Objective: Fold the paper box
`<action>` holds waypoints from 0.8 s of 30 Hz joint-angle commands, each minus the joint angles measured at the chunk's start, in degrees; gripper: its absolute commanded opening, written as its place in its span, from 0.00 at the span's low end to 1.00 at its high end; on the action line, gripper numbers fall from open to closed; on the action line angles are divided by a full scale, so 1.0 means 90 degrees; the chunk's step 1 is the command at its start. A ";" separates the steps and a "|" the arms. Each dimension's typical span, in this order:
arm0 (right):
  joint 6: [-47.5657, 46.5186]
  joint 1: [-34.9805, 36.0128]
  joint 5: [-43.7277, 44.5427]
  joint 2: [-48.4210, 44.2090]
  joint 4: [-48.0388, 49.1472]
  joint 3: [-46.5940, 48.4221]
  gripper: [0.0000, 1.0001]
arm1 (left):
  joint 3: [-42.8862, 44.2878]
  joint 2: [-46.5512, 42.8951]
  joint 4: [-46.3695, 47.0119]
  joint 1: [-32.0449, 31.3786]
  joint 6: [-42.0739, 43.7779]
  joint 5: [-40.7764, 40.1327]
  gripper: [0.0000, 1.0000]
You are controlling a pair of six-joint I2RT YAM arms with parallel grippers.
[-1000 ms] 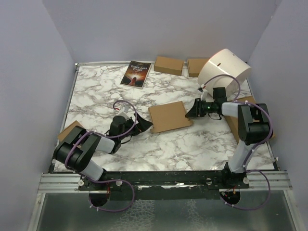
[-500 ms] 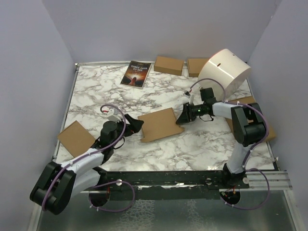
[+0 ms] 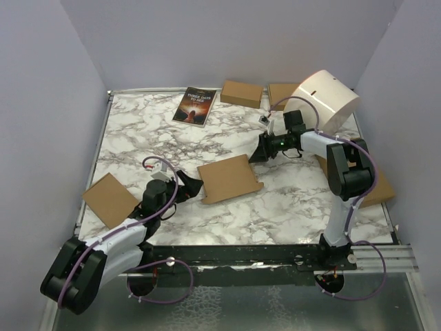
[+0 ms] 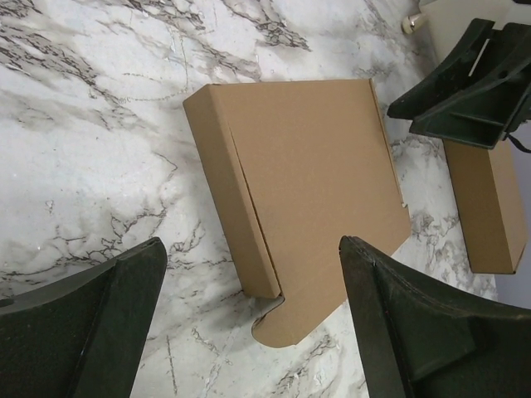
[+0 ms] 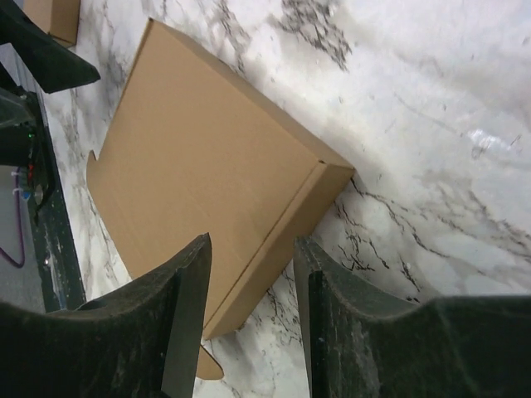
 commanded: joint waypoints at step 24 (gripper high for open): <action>0.0622 -0.0327 0.0462 0.0946 -0.0181 -0.0272 0.14 | -0.0123 0.1534 0.1654 0.0120 -0.0782 0.0656 0.93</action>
